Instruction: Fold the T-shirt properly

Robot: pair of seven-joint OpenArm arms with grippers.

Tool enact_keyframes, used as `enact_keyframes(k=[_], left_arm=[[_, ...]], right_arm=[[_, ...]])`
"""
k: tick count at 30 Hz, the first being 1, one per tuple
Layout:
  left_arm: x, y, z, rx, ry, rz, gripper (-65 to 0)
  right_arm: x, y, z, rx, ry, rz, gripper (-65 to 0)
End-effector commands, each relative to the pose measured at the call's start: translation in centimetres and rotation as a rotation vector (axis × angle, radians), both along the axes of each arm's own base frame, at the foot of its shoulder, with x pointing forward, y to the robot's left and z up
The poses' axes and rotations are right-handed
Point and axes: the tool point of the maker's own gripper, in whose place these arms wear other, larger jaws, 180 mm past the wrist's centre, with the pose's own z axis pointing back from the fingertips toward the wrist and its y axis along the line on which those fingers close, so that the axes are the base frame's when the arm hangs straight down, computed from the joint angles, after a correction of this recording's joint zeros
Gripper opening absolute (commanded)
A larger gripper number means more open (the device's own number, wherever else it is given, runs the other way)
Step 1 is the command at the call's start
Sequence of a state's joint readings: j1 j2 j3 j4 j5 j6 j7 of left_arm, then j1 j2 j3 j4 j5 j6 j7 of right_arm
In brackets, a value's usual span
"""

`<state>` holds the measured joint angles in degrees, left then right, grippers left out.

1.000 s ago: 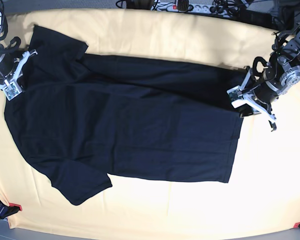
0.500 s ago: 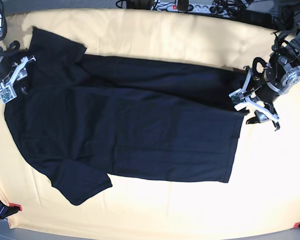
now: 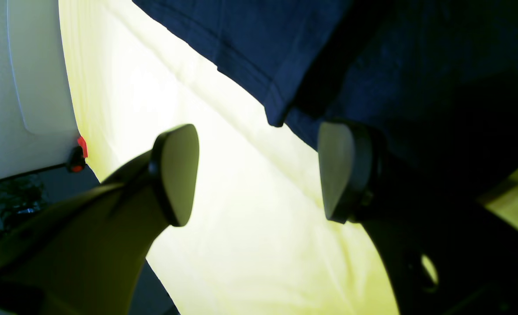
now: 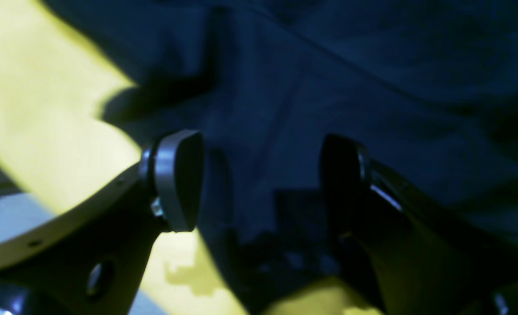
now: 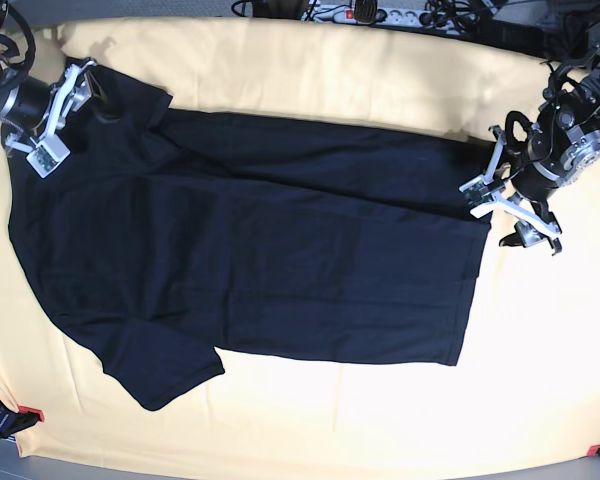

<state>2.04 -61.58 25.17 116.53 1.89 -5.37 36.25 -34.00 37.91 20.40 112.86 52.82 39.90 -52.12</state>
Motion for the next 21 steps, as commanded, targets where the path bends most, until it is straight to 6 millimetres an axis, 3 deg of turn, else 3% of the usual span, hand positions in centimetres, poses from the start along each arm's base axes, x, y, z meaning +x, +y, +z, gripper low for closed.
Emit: enact_keyframes(k=[1,6,12,16,18,21], left_arm=[[0.8,0.4,1.2,0.014,-0.042,-0.001,-22.1],[0.8,0.1,1.3,0.003,-0.046,-0.013,-22.1],[0.8,-0.1,1.4,-0.003,-0.050,-0.019,-22.1],[0.8,0.0,1.4,-0.002,-0.050,-0.019,-22.1],[0.8,-0.1,1.4,-0.003,-0.050,-0.019,-22.1],[0.8,0.0,1.4,-0.002,-0.050,-0.019,-22.1]], right_arm=[[-0.2,0.0,0.4,0.004,-0.005,0.010,-21.8],[-2.6,0.3,-1.0,-0.004,0.072,0.025,-21.8],[-3.1,0.4,-2.4,-0.070,0.063,0.063,-21.8],[-4.3,1.1,-4.6,-0.124,0.082,0.111,-22.0],[-4.7,1.2,-5.5,-0.161,0.079,0.144,-27.1],[-4.5,1.0,-5.7,-0.189,0.068,0.150,-41.6]])
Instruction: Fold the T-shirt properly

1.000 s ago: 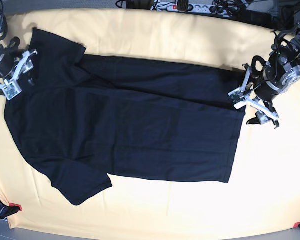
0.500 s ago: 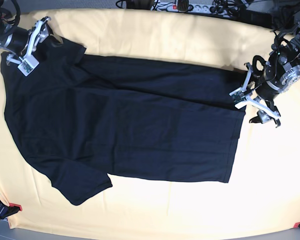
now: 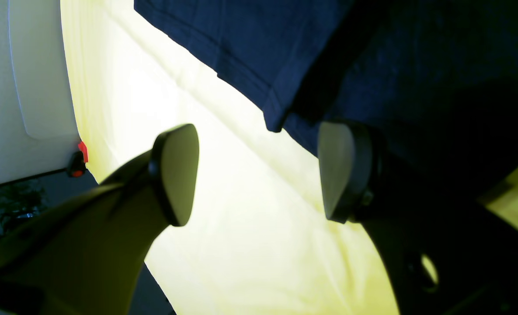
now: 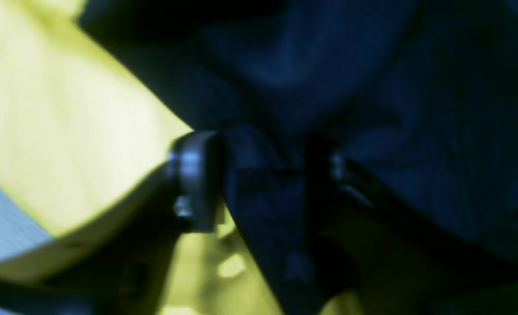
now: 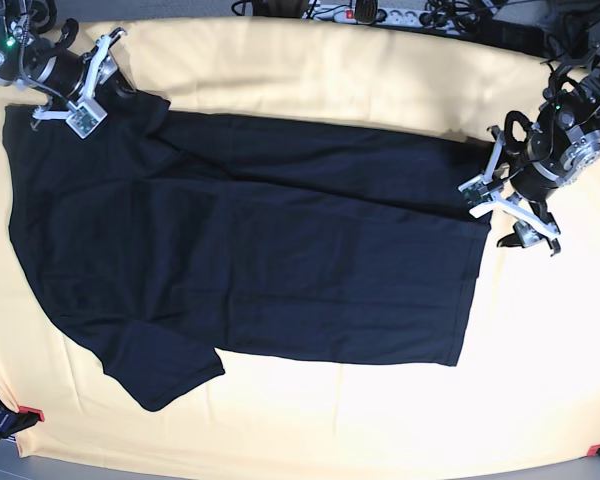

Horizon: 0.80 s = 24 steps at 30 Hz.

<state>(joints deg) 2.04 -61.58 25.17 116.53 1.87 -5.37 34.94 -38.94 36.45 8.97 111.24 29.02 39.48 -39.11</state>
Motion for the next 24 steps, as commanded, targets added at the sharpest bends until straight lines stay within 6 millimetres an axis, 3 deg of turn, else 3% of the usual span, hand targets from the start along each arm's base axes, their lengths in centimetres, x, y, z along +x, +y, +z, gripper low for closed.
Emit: enact_keyframes(k=[1,3,10,13,14,21,24], left_arm=[[0.8,0.3,1.3,0.014,-0.044,-0.004,-22.1],[0.8,0.3,1.3,0.014,-0.044,-0.004,-22.1],[0.8,0.3,1.3,0.014,-0.044,-0.004,-22.1],[0.8,0.3,1.3,0.014,-0.044,-0.004,-22.1],[0.8,0.3,1.3,0.014,-0.044,-0.004,-22.1],[0.8,0.3,1.3,0.014,-0.044,-0.004,-22.1],[0.8,0.3,1.3,0.014,-0.044,-0.004,-22.1]], right_arm=[[0.0,-0.8,-0.1,-0.040,0.007,-0.002,-47.0],[0.0,-0.7,0.2,-0.050,0.005,0.000,-52.8],[0.1,0.1,1.9,-0.116,-0.006,0.064,-53.7],[0.7,0.6,2.8,-0.114,-0.043,0.055,-64.2],[1.0,0.6,3.0,-0.122,-0.056,0.047,-65.0],[2.7,-1.1,4.1,-0.249,-0.150,0.014,-65.0],[4.5,-2.2,5.0,-0.300,-0.251,-0.045,-65.0]])
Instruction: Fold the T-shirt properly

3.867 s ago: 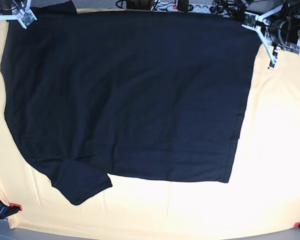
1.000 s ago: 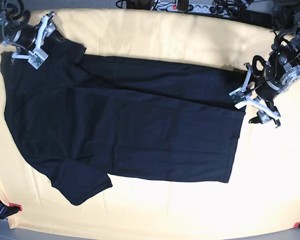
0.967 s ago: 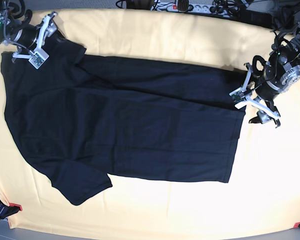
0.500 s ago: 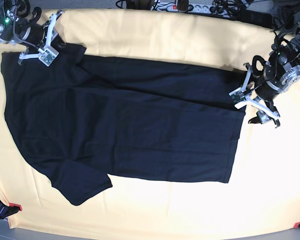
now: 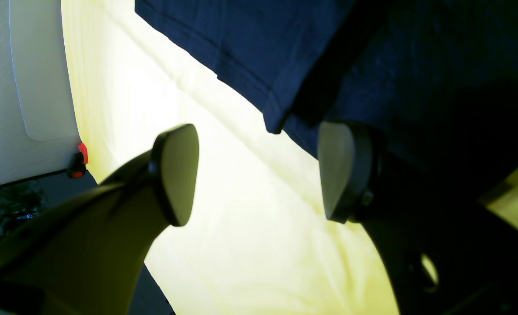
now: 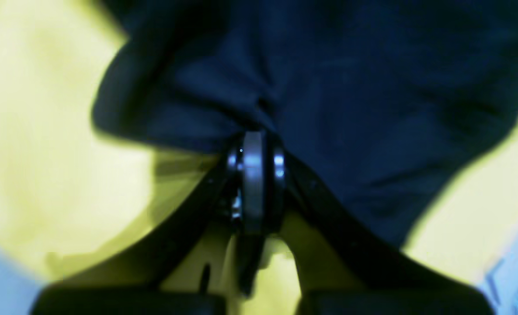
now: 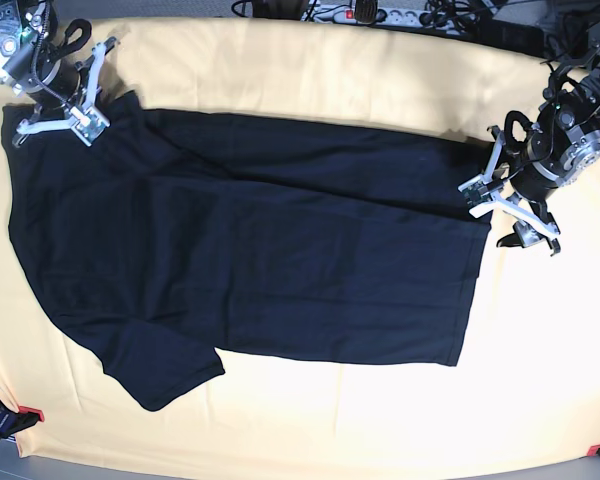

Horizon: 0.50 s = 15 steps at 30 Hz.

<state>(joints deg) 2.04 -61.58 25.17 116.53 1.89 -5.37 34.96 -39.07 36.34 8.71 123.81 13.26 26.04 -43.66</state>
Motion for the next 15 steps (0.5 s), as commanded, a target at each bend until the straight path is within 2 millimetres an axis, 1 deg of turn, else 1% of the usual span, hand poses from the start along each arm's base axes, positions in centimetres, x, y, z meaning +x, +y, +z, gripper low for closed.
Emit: enact_keyframes(k=[1,3,5,11,13,15], left_arm=[[0.8,0.3,1.3,0.013,-0.043,-0.004,-22.1],[0.8,0.3,1.3,0.013,-0.044,-0.004,-22.1],[0.8,0.3,1.3,0.013,-0.044,-0.004,-22.1],[0.8,0.3,1.3,0.013,-0.044,-0.004,-22.1],[0.8,0.3,1.3,0.013,-0.044,-0.004,-22.1],[0.8,0.3,1.3,0.013,-0.044,-0.004,-22.1]], right_arm=[[1.3,0.0,1.3,-0.001,-0.081,0.004,-65.0],[2.8,0.1,2.6,0.023,-0.190,-0.016,-65.0],[4.0,0.6,3.7,0.057,-0.261,-0.009,-65.0],[7.5,1.5,6.4,0.096,-0.367,0.029,-65.0],[8.3,1.9,6.8,0.139,-0.374,0.038,-65.0],[9.0,2.2,6.6,0.179,-0.361,0.051,-65.0]])
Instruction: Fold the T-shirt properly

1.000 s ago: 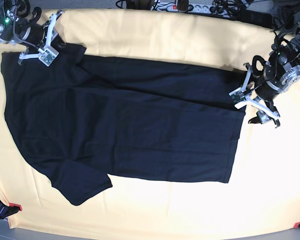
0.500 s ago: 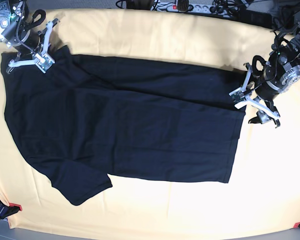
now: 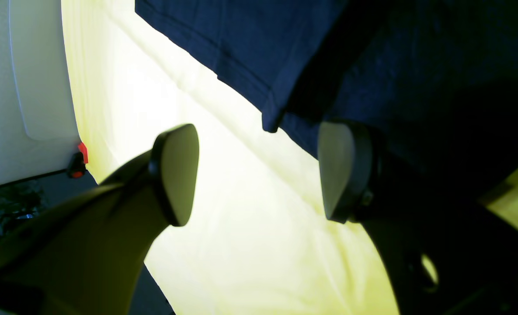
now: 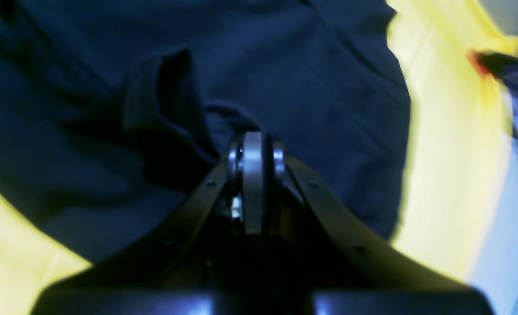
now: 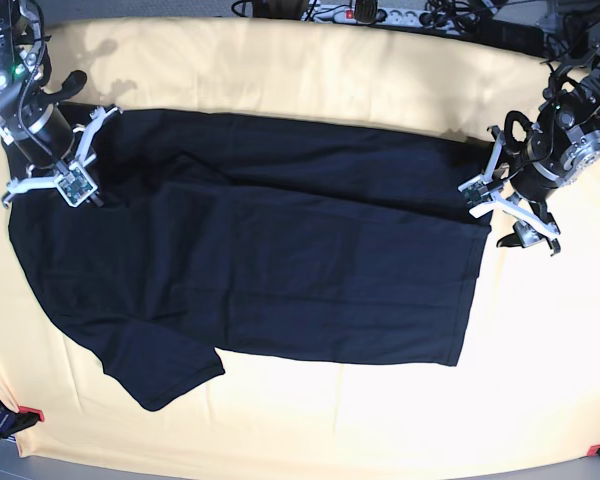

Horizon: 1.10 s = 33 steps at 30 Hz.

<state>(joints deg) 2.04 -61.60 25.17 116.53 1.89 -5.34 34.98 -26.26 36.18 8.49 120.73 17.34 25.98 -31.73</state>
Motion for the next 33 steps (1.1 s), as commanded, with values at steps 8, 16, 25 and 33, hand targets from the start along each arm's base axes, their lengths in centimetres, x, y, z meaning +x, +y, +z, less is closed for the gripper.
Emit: enact_keyframes(k=[8,16,25,33], left_arm=[[0.8,0.3,1.3,0.012,-0.044,-0.004,-22.2],[0.8,0.3,1.3,0.012,-0.044,-0.004,-22.1],[0.8,0.3,1.3,0.011,-0.045,-0.006,-22.1],[0.8,0.3,1.3,0.012,-0.045,-0.005,-22.2]], right_arm=[[4.1,-2.9,0.1,0.023,-0.024,-0.045,-65.0],[6.8,-4.0,0.0,0.131,-0.010,-0.056,-65.0],[8.8,-2.5,-0.5,0.227,0.000,-0.038,-65.0],[12.8,-6.2,0.6,-0.024,-0.123,-0.240,-28.6]])
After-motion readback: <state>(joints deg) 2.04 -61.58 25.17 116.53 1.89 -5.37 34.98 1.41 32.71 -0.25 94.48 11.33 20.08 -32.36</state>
